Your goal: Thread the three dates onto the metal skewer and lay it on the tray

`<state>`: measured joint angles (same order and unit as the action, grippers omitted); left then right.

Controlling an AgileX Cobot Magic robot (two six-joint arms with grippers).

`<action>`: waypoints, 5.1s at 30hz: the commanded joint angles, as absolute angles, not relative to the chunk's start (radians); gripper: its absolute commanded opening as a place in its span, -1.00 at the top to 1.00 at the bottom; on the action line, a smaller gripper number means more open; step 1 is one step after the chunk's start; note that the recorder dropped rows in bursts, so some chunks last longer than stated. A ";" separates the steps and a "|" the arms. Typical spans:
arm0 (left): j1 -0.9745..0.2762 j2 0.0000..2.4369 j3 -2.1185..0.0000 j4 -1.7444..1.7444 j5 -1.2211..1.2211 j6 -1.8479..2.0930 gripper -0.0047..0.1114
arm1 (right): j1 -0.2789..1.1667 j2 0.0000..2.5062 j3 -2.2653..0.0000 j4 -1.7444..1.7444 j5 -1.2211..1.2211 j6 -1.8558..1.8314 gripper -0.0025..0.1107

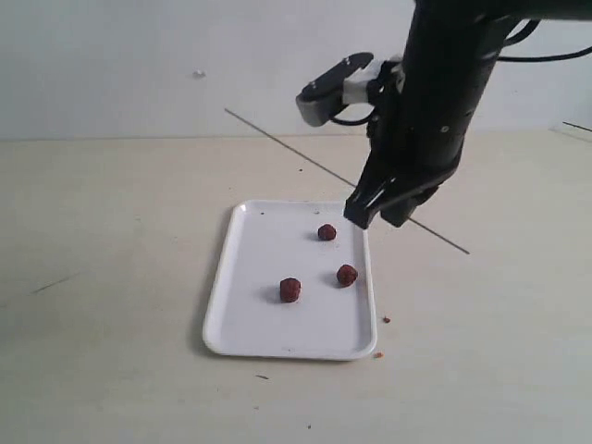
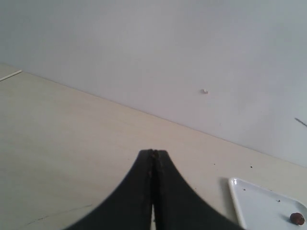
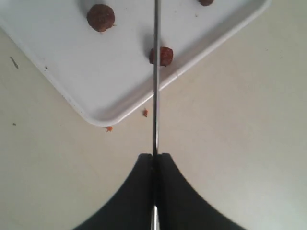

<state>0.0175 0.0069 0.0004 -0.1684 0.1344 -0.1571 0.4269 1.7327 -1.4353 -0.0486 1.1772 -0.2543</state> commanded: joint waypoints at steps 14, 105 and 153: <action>0.009 0.000 0.000 -0.167 0.134 -0.157 0.92 | 0.423 1.515 -1.304 -0.111 1.183 -0.206 0.96; -0.679 1.988 -1.481 0.092 0.862 0.936 -0.02 | 0.171 1.745 -1.371 -0.087 1.221 -0.352 0.96; -0.699 2.177 -1.547 -0.176 0.739 1.055 -0.03 | 0.125 1.745 -1.371 -0.051 1.174 -0.294 0.96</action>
